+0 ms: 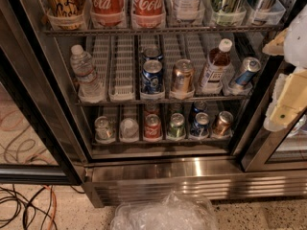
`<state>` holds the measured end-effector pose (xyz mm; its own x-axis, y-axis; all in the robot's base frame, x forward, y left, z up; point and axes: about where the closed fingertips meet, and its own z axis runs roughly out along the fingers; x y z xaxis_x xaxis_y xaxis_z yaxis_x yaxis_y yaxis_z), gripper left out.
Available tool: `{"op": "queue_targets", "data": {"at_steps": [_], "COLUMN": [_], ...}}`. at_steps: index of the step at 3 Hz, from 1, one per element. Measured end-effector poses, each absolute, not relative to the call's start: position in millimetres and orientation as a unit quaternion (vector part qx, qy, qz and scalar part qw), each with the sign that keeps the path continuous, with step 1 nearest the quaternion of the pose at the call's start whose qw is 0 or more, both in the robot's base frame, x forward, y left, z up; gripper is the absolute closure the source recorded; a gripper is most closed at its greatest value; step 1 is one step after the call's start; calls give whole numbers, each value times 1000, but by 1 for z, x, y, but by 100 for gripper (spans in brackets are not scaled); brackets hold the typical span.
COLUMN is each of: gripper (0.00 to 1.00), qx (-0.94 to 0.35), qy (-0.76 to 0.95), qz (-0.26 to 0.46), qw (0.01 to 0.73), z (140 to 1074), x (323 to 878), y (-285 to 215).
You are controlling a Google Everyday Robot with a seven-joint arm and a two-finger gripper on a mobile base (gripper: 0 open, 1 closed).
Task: Pick coke can from top shelf of fridge
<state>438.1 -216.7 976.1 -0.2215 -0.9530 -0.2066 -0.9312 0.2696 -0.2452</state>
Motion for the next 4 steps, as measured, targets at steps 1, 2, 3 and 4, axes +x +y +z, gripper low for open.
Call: {"op": "queue_targets", "data": {"at_steps": [1,2,3,4], "gripper": [0,0,0,0], "qx": [-603,-588,-557,-520], "qy": [781,785,787,776], "qz": [-34,-23,22,78], "qw": [159,195,265,347], "z": [976,980,982,994], "x": [438,449,471,489], "y": [-217,-201,-159,-113]}}
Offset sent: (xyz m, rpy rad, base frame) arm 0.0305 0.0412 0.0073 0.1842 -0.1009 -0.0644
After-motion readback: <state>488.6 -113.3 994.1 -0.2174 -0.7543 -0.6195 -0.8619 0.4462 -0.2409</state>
